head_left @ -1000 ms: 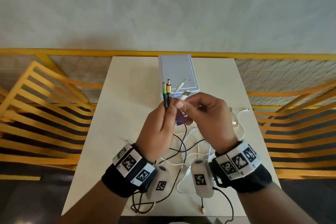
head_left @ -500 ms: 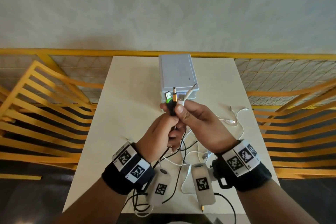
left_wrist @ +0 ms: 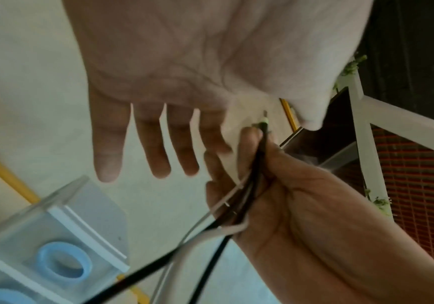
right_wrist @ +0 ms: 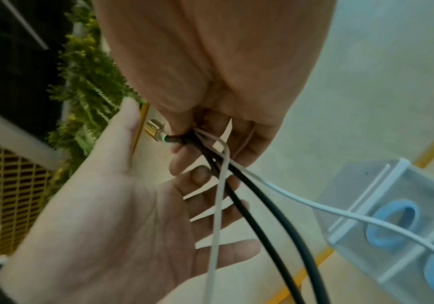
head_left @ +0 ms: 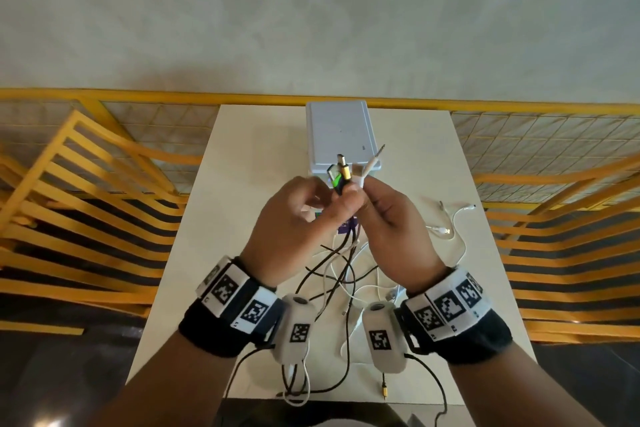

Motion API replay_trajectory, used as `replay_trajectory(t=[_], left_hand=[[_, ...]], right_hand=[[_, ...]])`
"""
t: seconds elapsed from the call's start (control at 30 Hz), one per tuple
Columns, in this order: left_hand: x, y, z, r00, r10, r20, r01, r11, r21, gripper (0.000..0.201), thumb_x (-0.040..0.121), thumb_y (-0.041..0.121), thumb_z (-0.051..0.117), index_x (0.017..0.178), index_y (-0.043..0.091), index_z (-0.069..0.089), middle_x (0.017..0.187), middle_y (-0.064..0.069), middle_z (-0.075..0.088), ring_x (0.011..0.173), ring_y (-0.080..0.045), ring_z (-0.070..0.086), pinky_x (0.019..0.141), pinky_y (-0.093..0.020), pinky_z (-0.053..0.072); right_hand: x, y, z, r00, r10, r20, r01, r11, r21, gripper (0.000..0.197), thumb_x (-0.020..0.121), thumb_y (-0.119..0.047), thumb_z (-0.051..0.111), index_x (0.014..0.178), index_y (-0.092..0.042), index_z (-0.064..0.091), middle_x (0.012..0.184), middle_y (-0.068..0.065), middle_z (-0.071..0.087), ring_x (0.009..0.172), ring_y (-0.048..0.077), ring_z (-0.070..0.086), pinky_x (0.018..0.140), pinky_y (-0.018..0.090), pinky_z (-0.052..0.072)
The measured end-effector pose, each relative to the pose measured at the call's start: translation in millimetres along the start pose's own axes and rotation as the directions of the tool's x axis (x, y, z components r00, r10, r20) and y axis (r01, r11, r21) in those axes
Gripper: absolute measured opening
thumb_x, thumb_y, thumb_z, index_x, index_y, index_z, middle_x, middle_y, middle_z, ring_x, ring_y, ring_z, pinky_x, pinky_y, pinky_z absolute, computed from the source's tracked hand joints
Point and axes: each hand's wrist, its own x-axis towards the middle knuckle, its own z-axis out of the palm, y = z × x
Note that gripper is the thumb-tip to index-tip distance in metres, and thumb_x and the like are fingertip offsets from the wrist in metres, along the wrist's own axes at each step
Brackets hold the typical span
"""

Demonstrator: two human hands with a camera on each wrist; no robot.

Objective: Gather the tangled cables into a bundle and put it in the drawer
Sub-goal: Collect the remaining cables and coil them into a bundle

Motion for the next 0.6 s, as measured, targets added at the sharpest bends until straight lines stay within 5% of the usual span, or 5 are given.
replay_trajectory(t=[0.2, 0.37, 0.43, 0.5, 0.6], left_hand=[[9.2, 10.7, 12.5, 0.984, -0.028, 0.177, 0.074, 0.963, -0.260, 0.035, 0.099, 0.045, 0.063, 0.111, 0.013, 0.072, 0.093, -0.001, 0.074, 0.061, 0.002, 0.059, 0.059, -0.010, 0.043], [9.1, 19.2, 7.1, 0.986, -0.007, 0.166, 0.062, 0.943, -0.328, 0.035, 0.108, 0.028, 0.047, 0.099, 0.007, 0.074, 0.111, -0.007, 0.077, 0.059, 0.001, 0.064, 0.054, -0.011, 0.044], [14.9, 19.7, 2.5, 0.998, 0.000, 0.069, 0.028, 0.914, -0.405, 0.035, 0.109, 0.027, 0.046, 0.083, 0.011, 0.065, 0.109, -0.010, 0.078, 0.084, -0.010, 0.075, 0.072, -0.021, 0.054], [23.3, 18.3, -3.5, 0.998, -0.055, -0.009, 0.040, 0.823, -0.567, 0.033, 0.105, 0.028, 0.050, 0.076, 0.013, 0.055, 0.089, -0.009, 0.078, 0.092, -0.023, 0.076, 0.086, -0.035, 0.057], [24.8, 22.0, -6.3, 0.990, -0.103, 0.099, 0.141, 0.607, -0.782, 0.033, 0.105, 0.033, 0.046, 0.076, 0.016, 0.048, 0.050, 0.004, 0.043, 0.044, -0.012, 0.048, 0.052, -0.028, 0.051]], right_hand=[[-5.7, 1.5, 16.4, 0.995, -0.083, 0.063, 0.094, 0.975, -0.200, 0.039, 0.098, 0.004, 0.047, 0.081, -0.030, 0.056, 0.066, -0.022, 0.055, 0.063, -0.010, 0.056, 0.061, 0.006, 0.038], [-7.5, -4.5, 17.9, 0.989, -0.069, 0.128, 0.078, 0.995, -0.064, 0.024, 0.107, -0.003, 0.042, 0.090, -0.016, 0.053, 0.069, -0.014, 0.060, 0.063, 0.002, 0.061, 0.063, 0.012, 0.044], [-12.1, -1.5, 21.1, 0.974, -0.031, 0.226, 0.045, 0.997, -0.058, 0.024, 0.110, -0.017, 0.038, 0.092, -0.015, 0.055, 0.070, -0.008, 0.062, 0.063, 0.008, 0.060, 0.066, 0.023, 0.048], [-19.8, 3.1, 28.3, 0.961, 0.025, 0.276, -0.024, 1.000, -0.007, 0.029, 0.111, -0.023, 0.034, 0.091, -0.015, 0.053, 0.065, 0.000, 0.054, 0.059, 0.013, 0.052, 0.064, 0.024, 0.045], [-24.2, 9.7, 37.1, 0.969, 0.042, 0.242, -0.061, 0.996, 0.069, 0.027, 0.110, -0.026, 0.033, 0.088, -0.023, 0.048, 0.063, -0.004, 0.048, 0.058, 0.010, 0.049, 0.065, 0.026, 0.045]])
